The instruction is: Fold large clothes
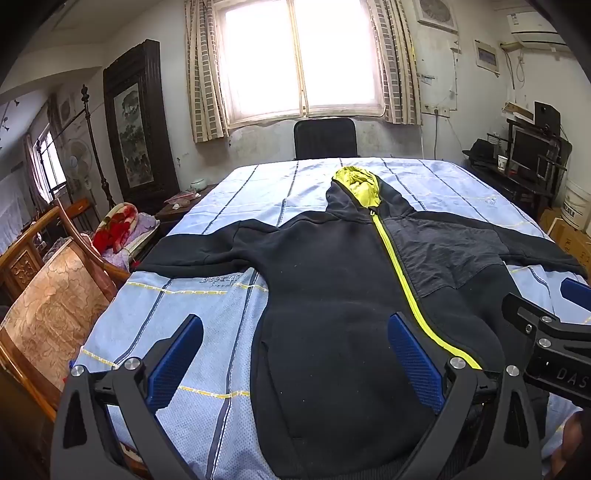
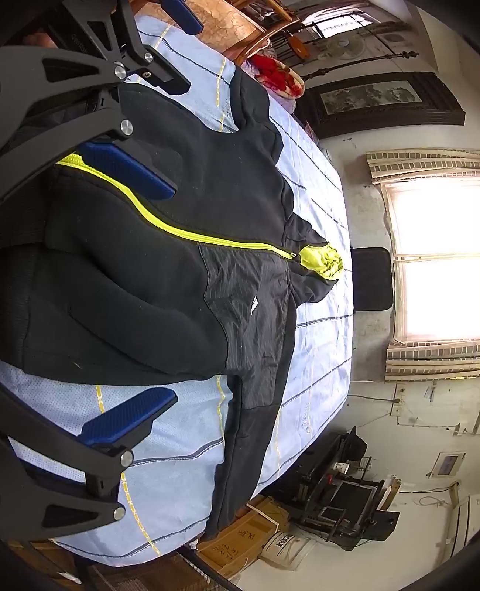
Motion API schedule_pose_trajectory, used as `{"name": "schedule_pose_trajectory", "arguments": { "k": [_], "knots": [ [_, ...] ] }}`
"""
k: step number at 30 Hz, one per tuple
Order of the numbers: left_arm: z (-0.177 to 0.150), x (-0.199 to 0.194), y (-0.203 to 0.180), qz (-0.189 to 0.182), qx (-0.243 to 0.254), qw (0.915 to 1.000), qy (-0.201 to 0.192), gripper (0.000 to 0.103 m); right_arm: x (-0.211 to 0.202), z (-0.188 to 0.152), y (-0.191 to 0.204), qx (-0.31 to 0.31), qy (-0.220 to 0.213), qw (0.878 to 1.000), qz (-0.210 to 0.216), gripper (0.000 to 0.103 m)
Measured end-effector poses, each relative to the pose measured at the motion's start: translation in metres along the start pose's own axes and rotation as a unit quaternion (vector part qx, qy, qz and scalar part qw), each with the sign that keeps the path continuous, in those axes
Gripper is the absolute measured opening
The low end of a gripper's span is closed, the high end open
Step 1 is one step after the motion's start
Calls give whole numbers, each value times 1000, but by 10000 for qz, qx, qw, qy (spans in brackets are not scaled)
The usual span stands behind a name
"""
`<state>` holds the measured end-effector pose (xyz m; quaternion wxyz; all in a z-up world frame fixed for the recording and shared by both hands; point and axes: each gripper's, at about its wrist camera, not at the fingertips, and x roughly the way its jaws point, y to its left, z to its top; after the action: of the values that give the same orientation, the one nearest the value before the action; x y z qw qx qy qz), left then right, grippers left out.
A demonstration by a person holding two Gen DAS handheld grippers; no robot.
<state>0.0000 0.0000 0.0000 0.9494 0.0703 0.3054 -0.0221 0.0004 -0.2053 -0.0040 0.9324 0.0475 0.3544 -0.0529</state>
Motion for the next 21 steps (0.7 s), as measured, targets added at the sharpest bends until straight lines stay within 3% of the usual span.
{"name": "schedule_pose_trajectory", "arguments": {
  "k": [21],
  "knots": [
    [0, 0, 0, 5, 12, 10000, -20, 100, 0, 0, -1, 39, -7, 10000, 8, 99]
  ]
}}
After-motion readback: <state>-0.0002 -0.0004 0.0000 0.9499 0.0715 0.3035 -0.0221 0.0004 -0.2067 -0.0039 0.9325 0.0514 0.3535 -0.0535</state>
